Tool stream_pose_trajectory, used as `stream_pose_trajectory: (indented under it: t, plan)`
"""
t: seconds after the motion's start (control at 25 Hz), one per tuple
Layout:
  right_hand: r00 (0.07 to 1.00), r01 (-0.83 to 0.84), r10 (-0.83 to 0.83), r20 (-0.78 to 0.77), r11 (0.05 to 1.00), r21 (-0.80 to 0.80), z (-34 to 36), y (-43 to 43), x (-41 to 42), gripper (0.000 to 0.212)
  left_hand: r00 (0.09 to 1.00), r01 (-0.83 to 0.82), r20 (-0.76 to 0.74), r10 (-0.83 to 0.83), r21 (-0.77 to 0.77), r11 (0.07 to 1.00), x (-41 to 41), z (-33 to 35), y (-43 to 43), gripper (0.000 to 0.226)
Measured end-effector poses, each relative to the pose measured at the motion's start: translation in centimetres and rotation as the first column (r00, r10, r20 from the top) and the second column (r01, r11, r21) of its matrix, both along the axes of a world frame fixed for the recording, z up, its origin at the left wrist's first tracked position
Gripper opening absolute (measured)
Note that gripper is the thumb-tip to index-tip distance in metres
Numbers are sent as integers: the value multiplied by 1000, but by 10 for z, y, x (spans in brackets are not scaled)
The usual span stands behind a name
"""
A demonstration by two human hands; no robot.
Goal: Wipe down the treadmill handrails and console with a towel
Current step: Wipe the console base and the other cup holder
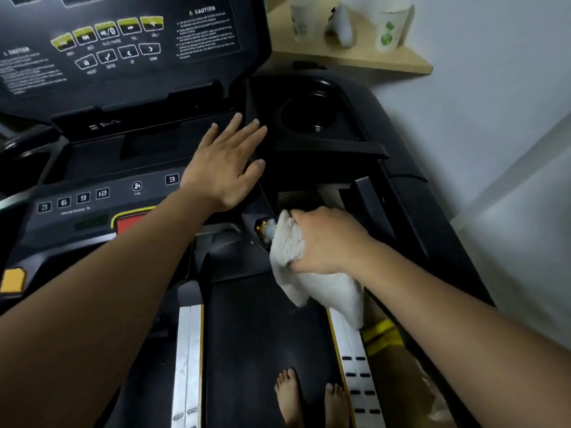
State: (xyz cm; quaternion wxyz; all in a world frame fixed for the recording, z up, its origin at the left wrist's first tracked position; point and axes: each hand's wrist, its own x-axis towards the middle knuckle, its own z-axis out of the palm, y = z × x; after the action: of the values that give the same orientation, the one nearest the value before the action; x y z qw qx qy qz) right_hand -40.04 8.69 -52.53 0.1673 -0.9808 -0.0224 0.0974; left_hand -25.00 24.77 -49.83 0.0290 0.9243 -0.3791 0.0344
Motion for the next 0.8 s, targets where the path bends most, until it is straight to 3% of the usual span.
stream_pose_trajectory:
  t: [0.08,0.16,0.24,0.32,0.4,0.44,0.52,0.64,0.72,0.8]
  plan:
    - [980,18,10,199,991,-136,-11,7,-28,72,999,-43,23,43,8,999,-5,0,0,70]
    - [974,-56,91,207,984,-169,-23,-12,-62,95,995,-95,28,95,-9,995,-25,-4,-6,69]
    - [971,-178,209,117,957,-230,-17,-52,-81,106,999,-18,49,21,-55,998,-69,-16,-20,67]
    - [964,-257,234,-124,939,-227,7,-82,-81,98,990,136,49,-129,-168,976,-127,-38,-39,63]
    - [926,-321,277,-256,935,-152,36,-94,-64,68,979,173,-58,-197,-280,944,-172,-52,-62,61]
    - [923,-340,298,-244,928,-153,53,-92,-55,55,971,139,-140,-194,-330,934,-184,-54,-71,60]
    - [958,-285,280,-56,946,-156,80,-89,-40,54,948,11,-282,-150,-441,897,-183,-48,-79,58]
    - [966,-114,141,217,985,-133,109,-92,-36,51,935,4,-301,-188,-522,853,-163,-34,-74,55]
    - [964,-98,116,237,991,-87,118,-96,-42,41,942,97,-250,-222,-433,896,-154,-31,-73,61]
    - [978,-83,93,189,995,-57,124,-107,-47,36,940,169,-209,-270,-402,900,-152,-32,-77,44]
